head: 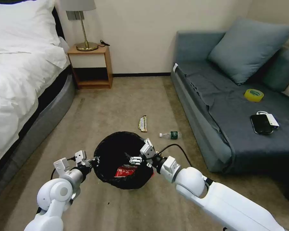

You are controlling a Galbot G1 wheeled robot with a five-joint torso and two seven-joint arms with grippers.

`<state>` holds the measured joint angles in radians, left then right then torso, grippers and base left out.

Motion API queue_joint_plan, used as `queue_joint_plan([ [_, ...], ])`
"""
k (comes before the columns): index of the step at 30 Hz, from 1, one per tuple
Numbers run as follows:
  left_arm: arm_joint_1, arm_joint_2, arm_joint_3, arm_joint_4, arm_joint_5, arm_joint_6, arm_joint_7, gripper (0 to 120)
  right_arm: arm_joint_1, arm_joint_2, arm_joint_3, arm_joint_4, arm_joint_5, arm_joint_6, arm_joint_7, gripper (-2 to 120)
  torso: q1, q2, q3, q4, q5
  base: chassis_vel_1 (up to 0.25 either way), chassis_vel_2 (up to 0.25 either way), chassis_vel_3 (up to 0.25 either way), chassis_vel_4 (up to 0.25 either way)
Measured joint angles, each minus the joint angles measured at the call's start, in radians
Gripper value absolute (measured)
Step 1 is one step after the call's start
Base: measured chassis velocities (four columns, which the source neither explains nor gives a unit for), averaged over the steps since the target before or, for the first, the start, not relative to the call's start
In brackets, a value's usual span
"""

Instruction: Pick up the trash bin, then pick up the garbage on the floor and place it into the trash bin.

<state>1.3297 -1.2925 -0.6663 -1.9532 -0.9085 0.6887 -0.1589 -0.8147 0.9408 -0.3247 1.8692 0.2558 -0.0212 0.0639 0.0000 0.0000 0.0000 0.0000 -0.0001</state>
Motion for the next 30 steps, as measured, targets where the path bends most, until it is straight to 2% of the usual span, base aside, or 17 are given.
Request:
queue_joint_plan([
  [5, 0.013, -0.004, -0.029, -0.014, 0.031, -0.011, 0.014, 4, -0.104, 0.026, 0.128, 0.018, -0.097, 0.039, 0.053, 100, 0.000, 0.000, 0.000, -0.0001, 0.0001, 0.000, 0.000, 0.000, 0.000],
  [11, 0.037, -0.018, -0.055, -0.025, 0.070, -0.022, 0.032, 4, -0.215, 0.048, 0.282, 0.060, -0.126, 0.047, 0.087, 100, 0.000, 0.000, 0.000, 0.0001, 0.0001, 0.000, 0.000, 0.000, 0.000],
  [15, 0.068, -0.038, -0.070, -0.047, 0.124, -0.039, 0.049, 4, -0.381, 0.071, 0.465, 0.158, -0.112, 0.006, 0.109, 100, 0.000, 0.000, 0.000, -0.0001, 0.0002, 0.000, 0.000, 0.000, 0.000],
  [21, 0.092, -0.062, -0.079, -0.084, 0.161, -0.045, 0.058, 4, -0.521, 0.110, 0.608, 0.244, -0.117, -0.021, 0.112, 100, 0.000, 0.000, 0.000, -0.0001, 0.0000, 0.000, 0.000, 0.000, 0.000],
  [25, 0.101, -0.067, -0.088, -0.114, 0.187, -0.048, 0.064, 4, -0.653, 0.197, 0.719, 0.325, -0.160, -0.046, 0.106, 100, 0.000, 0.000, 0.000, -0.0001, 0.0000, 0.000, 0.000, 0.000, 0.000],
  [26, 0.101, -0.067, -0.088, -0.114, 0.187, -0.048, 0.064, 4, -0.653, 0.197, 0.719, 0.325, -0.160, -0.046, 0.106, 100, 0.000, 0.000, 0.000, -0.0001, 0.0000, 0.000, 0.000, 0.000, 0.000],
  [28, 0.102, -0.067, -0.091, -0.127, 0.185, -0.048, 0.064, 4, -0.717, 0.271, 0.757, 0.342, -0.194, -0.038, 0.093, 100, 0.000, 0.000, 0.000, -0.0003, 0.0001, 0.000, 0.000, 0.000, 0.000],
  [30, 0.102, -0.067, -0.091, -0.129, 0.185, -0.049, 0.064, 4, -0.733, 0.290, 0.764, 0.345, -0.203, -0.034, 0.090, 100, 0.000, 0.000, 0.000, -0.0002, 0.0003, 0.000, 0.000, 0.000, 0.000],
])
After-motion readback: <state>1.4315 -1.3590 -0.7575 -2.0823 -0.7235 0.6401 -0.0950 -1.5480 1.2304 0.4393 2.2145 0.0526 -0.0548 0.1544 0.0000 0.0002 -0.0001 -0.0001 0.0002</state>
